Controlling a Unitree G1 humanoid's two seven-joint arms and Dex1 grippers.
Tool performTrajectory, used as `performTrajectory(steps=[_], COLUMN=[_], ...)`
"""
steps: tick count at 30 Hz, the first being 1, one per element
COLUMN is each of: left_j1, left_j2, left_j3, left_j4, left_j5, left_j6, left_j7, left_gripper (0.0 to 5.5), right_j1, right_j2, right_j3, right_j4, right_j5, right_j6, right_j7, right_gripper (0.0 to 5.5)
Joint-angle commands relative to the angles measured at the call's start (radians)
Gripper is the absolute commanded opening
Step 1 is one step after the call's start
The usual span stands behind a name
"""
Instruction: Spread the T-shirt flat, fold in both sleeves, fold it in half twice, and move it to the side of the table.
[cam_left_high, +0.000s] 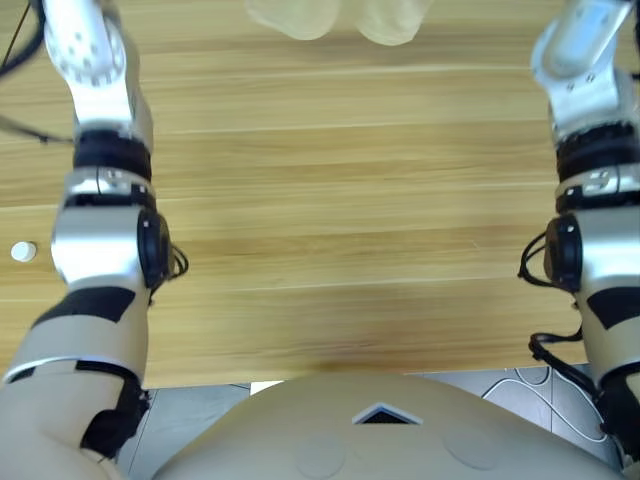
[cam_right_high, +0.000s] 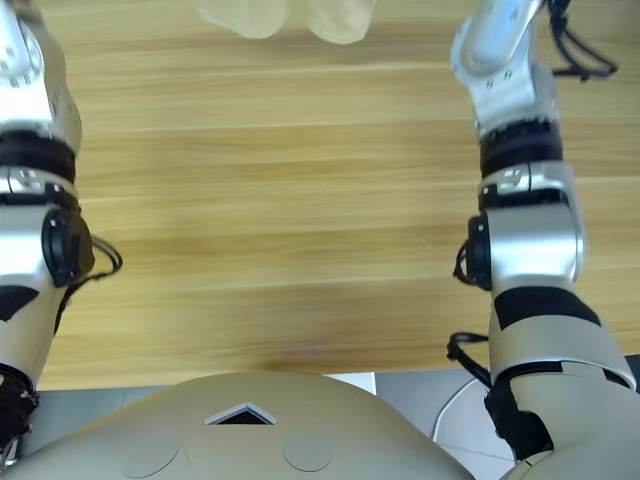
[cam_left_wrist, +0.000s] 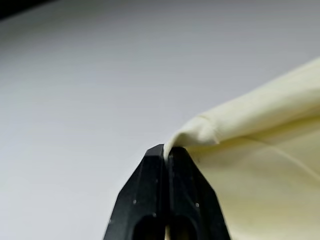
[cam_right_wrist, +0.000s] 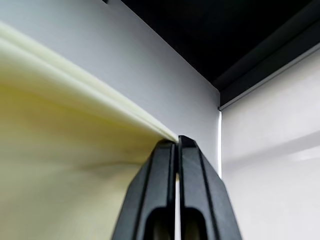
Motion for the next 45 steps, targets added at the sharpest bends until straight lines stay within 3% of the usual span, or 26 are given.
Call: performTrajectory(steps=[1,4,6,8,10,17,21,27,30,35,37,40,45], left_j1=[0.307,0.541,0.654,0.747,0.808,1.008,1.084,1.142,1.150,1.182,1.107,0.951,0.938], left_j2=[-0.024,0.003,0.046,0.092,0.131,0.211,0.254,0.276,0.287,0.312,0.293,0.247,0.241], left_j3=[-0.079,-0.273,-0.347,-0.376,-0.370,-0.342,-0.346,-0.354,-0.327,-0.186,-0.111,-0.133,-0.233], left_j4=[0.008,-0.058,-0.134,-0.238,-0.309,-0.555,-0.627,-0.659,-0.654,-0.753,-0.745,-0.714,-0.844], left_j5=[0.067,0.147,0.101,0.016,-0.024,0.006,0.081,0.124,0.130,-0.219,-0.252,-0.008,0.205], left_j6=[-0.052,-0.094,-0.079,-0.042,-0.015,0.081,0.104,0.121,0.110,0.112,0.140,0.209,0.239], left_j7=[-0.180,-0.513,-0.713,-0.854,-0.893,-0.862,-0.842,-0.824,-0.793,-0.866,-0.818,-0.682,-0.681], left_gripper=[0.02,0.02,0.02,0.02,0.02,0.02,0.72,1.88,2.19,2.19,2.19,2.19,2.19], right_j1=[0.300,0.530,0.706,0.816,0.882,1.020,1.099,1.246,1.273,1.280,1.257,1.219,1.186], right_j2=[-0.042,-0.112,-0.231,-0.302,-0.344,-0.412,-0.434,-0.474,-0.464,-0.475,-0.456,-0.407,-0.374], right_j3=[-0.017,0.095,0.247,0.290,0.274,0.189,0.134,0.026,-0.027,-0.134,-0.156,-0.121,-0.109], right_j4=[0.005,-0.111,-0.190,-0.220,-0.283,-0.495,-0.652,-0.849,-0.852,-0.861,-0.873,-0.844,-0.748], right_j5=[0.119,0.357,0.429,0.472,0.534,0.459,0.438,0.491,0.470,0.474,0.486,0.446,0.395], right_j6=[-0.081,-0.127,-0.155,-0.149,-0.125,0.040,0.150,0.264,0.273,0.242,0.222,0.192,0.125], right_j7=[0.226,0.708,1.005,1.164,1.239,1.324,1.341,1.388,1.388,1.395,1.398,1.399,1.399], right_gripper=[0.00,0.00,0.00,0.00,0.00,0.00,0.00,1.18,1.55,1.55,1.55,1.55,1.55])
